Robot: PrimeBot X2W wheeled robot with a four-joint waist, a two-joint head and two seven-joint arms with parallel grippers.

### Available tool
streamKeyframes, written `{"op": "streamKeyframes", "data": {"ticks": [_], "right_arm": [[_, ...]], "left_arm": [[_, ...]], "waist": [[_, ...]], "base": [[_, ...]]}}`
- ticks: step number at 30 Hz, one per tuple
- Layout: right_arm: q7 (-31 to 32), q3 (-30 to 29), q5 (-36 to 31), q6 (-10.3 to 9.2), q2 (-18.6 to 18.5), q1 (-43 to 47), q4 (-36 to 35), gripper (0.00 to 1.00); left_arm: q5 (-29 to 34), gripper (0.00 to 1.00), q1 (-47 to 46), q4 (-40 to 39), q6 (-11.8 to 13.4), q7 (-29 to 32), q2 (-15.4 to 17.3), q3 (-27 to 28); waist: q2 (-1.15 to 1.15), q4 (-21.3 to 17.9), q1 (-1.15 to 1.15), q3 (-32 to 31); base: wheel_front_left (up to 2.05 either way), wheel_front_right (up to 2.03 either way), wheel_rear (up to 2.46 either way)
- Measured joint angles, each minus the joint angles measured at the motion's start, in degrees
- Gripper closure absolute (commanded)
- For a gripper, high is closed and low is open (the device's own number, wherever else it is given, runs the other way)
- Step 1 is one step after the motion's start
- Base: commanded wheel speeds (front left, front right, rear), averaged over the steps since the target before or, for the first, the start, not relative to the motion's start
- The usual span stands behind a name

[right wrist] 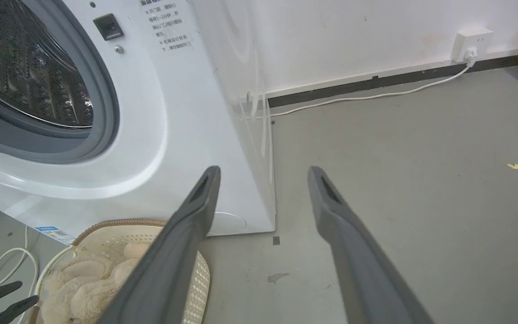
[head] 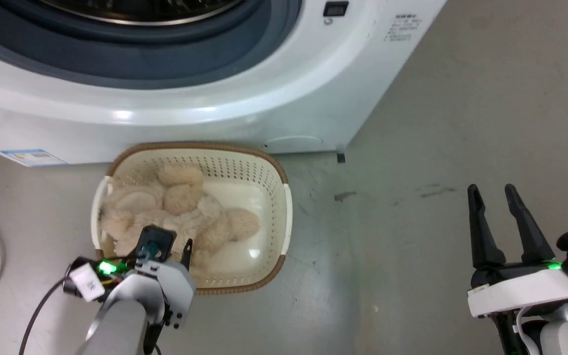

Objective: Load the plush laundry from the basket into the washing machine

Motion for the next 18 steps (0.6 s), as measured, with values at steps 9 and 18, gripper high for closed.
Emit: {"op": "streamKeyframes", "data": {"ticks": [9,18], "right_arm": [[-1.1,0.6,3.9,0.00,0.0,-1.4,0.4,0.00],[-2.2,0.7,10.2,0.00,0.0,-3.0,1.2,0.00]], "left_arm": [[1.0,0.00,-6.5,6.0,-1.4,4.1,3.2,-4.0],[-2.2,0.00,-12.0,10.9,-2.1,6.1,5.1,-5.8]], "waist": [[0.00,-1.7,0.00,5.0],[0.00,-3.4,0.00,9.3]], "base": [[0.00,0.00,0.00],[0.00,0.00,0.00]]}}
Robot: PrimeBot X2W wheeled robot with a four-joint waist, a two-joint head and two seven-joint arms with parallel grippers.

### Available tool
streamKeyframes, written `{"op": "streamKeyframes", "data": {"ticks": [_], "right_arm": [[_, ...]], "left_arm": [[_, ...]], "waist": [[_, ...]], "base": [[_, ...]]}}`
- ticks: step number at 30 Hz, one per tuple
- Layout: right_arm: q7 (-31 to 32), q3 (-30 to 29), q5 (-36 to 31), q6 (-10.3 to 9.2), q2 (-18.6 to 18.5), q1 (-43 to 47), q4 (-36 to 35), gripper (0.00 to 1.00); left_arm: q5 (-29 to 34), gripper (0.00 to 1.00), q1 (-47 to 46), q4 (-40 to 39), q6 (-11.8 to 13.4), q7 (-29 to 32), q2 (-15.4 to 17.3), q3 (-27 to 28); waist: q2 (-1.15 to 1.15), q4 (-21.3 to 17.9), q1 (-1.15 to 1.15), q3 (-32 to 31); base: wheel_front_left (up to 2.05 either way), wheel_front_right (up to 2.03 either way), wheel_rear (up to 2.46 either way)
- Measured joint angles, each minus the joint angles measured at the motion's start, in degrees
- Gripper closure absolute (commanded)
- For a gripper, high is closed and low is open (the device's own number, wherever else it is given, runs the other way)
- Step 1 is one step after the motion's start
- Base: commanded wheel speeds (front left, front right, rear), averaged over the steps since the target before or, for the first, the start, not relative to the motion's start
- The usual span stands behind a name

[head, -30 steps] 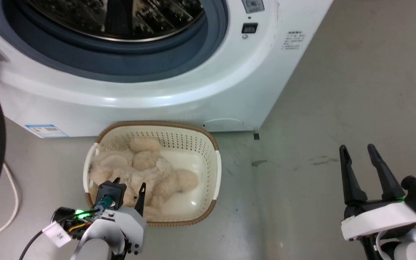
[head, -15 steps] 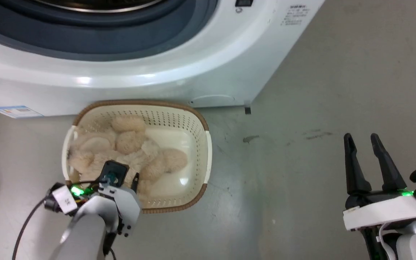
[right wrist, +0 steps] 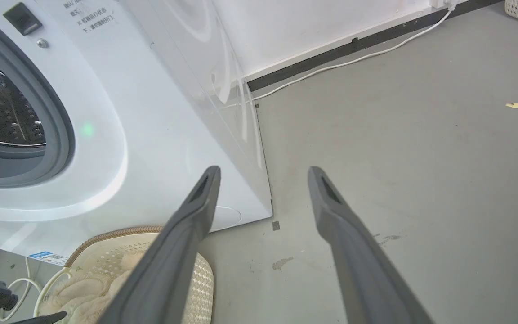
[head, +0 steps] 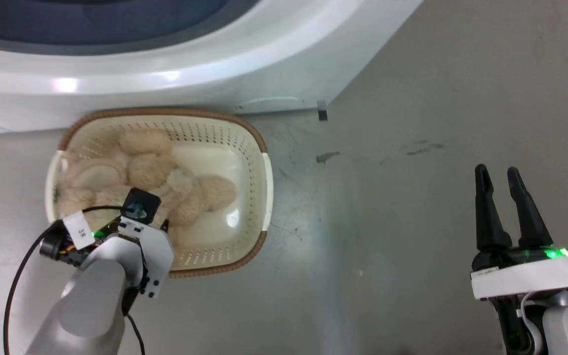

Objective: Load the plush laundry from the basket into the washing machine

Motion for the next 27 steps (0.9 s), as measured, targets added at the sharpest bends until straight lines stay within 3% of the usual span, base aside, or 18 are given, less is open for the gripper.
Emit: {"op": "streamKeyframes", "data": {"ticks": [10,16,27], "right_arm": [[-1.3,0.4,4.0,0.00,0.0,-1.2,0.1,0.00],[-1.9,1.1,6.8,0.00,0.0,-2.0,0.2,0.00],[-3.3,1.6,11.6,0.00,0.0,-4.3,0.2,0.00]], "left_arm": [[0.2,0.00,-6.2,4.3,-0.6,3.0,3.5,-8.1],[1.4,0.00,-10.9,7.4,0.7,6.1,6.0,-10.6],[-0.7,0.00,-16.4,11.2,0.0,9.8,7.9,-13.2]], "waist": [[0.00,-1.9,0.00,5.3],[0.00,-2.9,0.00,8.5],[0.00,-4.8,0.00,15.0]], "base": [[0.00,0.00,0.00],[0.00,0.00,0.00],[0.00,0.00,0.00]]}}
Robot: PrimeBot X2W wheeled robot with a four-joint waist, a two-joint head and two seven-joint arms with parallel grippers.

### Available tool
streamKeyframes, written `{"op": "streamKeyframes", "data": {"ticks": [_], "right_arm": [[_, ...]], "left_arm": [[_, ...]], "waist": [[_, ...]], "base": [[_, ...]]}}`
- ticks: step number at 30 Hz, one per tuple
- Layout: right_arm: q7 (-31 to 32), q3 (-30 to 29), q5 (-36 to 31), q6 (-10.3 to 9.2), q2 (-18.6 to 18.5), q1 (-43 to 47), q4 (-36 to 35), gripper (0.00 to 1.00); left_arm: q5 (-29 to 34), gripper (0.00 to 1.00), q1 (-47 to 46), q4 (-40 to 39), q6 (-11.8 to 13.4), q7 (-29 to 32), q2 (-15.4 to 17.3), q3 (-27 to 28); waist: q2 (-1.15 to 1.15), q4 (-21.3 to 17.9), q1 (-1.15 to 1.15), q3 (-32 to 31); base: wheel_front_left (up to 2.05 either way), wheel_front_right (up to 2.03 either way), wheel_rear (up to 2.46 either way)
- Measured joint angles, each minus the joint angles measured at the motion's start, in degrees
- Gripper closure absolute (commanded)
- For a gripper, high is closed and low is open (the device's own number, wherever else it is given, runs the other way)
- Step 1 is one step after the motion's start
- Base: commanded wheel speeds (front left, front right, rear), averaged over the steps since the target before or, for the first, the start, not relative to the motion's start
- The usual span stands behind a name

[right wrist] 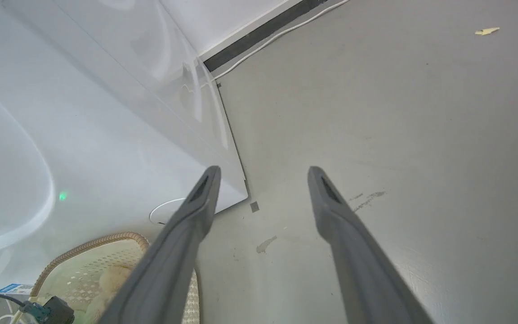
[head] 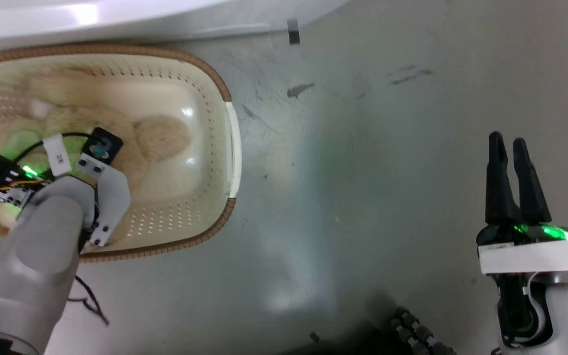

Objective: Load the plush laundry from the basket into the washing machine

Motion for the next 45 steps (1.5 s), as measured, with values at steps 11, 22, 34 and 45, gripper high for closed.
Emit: {"op": "streamKeyframes", "data": {"ticks": [11,22,34,45], "right_arm": [[-1.2,-0.6,3.7,0.00,0.0,-2.1,1.4,0.00],[-1.5,-3.0,1.5,0.00,0.0,-1.2,3.1,0.00],[-1.5,-4.1,-2.9,0.00,0.0,4.4,3.8,0.00],[-1.5,-8.4,-6.1,0.00,0.0,9.3,3.0,0.00]], "left_arm": [[-3.7,1.00,-1.9,2.9,1.5,-5.0,1.7,-1.2],[-11.3,1.00,4.3,4.4,6.7,-22.6,-5.0,3.3],[-14.6,1.00,13.1,2.8,6.2,-32.4,-10.3,3.9],[-17.2,1.00,30.0,-22.6,7.7,-33.0,-13.0,12.5]], "waist": [[0.00,-1.5,0.00,2.5],[0.00,1.1,0.00,-8.3],[0.00,6.3,-0.01,-23.8],[0.00,11.1,-0.02,-35.8]], "base": [[0.00,0.00,0.00],[0.00,0.00,0.00],[0.00,0.00,0.00],[0.00,0.00,0.00]]}}
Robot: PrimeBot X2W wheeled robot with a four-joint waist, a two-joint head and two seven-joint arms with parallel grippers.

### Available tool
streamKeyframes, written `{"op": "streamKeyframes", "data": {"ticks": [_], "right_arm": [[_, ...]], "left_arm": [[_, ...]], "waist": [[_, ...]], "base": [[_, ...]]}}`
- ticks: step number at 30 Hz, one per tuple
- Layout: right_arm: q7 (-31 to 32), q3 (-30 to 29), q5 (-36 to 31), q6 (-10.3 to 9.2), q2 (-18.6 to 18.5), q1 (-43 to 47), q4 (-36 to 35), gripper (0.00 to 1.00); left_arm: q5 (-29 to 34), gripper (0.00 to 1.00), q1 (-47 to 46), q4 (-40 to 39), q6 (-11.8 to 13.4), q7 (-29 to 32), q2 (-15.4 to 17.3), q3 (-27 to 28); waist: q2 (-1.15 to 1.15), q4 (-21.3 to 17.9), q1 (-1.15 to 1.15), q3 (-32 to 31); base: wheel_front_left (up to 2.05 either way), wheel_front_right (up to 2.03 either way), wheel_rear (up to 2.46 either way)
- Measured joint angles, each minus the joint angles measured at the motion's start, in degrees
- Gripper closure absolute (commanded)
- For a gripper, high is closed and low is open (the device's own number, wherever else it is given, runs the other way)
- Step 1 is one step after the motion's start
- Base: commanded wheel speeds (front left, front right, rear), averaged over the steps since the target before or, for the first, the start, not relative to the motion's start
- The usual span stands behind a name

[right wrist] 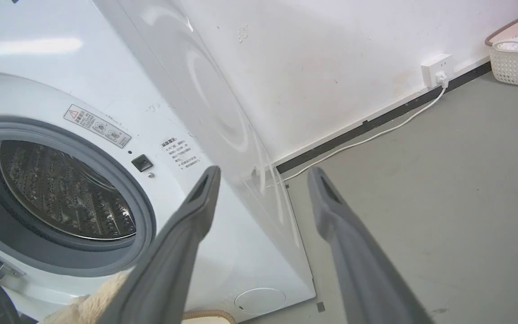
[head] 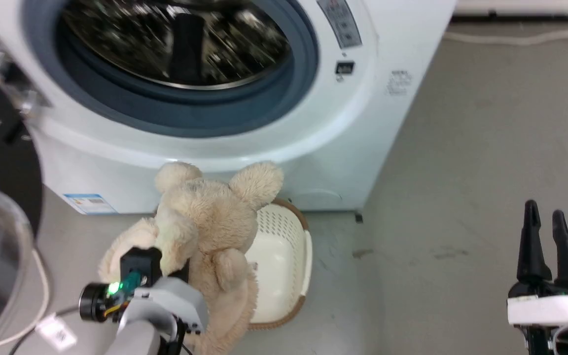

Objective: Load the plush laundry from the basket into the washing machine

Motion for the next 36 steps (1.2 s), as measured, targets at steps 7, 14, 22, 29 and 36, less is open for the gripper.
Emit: {"op": "streamKeyframes", "data": {"ticks": [7,14,22,29,36], "right_arm": [[0.0,-0.5,-0.3,0.00,0.0,2.3,-0.5,0.00],[0.0,0.8,-0.3,0.00,0.0,2.4,-1.5,0.00],[0.0,0.4,3.0,0.00,0.0,-0.3,-2.6,0.00],[0.0,1.6,4.5,0.00,0.0,-4.7,-3.7,0.00],[0.0,3.0,6.4,0.00,0.0,-8.7,-4.7,0.00]], "left_arm": [[3.3,1.00,8.0,-14.8,0.1,-0.1,-1.8,4.3],[6.6,1.00,8.4,-23.6,-0.8,-0.2,-1.5,6.7],[10.3,1.00,-2.5,-24.5,-1.2,2.7,1.7,6.5],[11.7,1.00,-19.0,-22.8,-3.3,9.1,5.3,7.2],[13.7,1.00,-37.4,-16.1,-5.6,15.3,11.1,8.4]], "waist": [[0.00,3.0,0.00,-4.4],[0.00,3.6,0.02,-3.8],[0.00,1.9,0.02,2.6],[0.00,-0.8,0.03,11.1],[0.00,-4.7,0.04,19.8]], "base": [[0.00,0.00,0.00],[0.00,0.00,0.00],[0.00,0.00,0.00],[0.00,0.00,0.00],[0.00,0.00,0.00]]}}
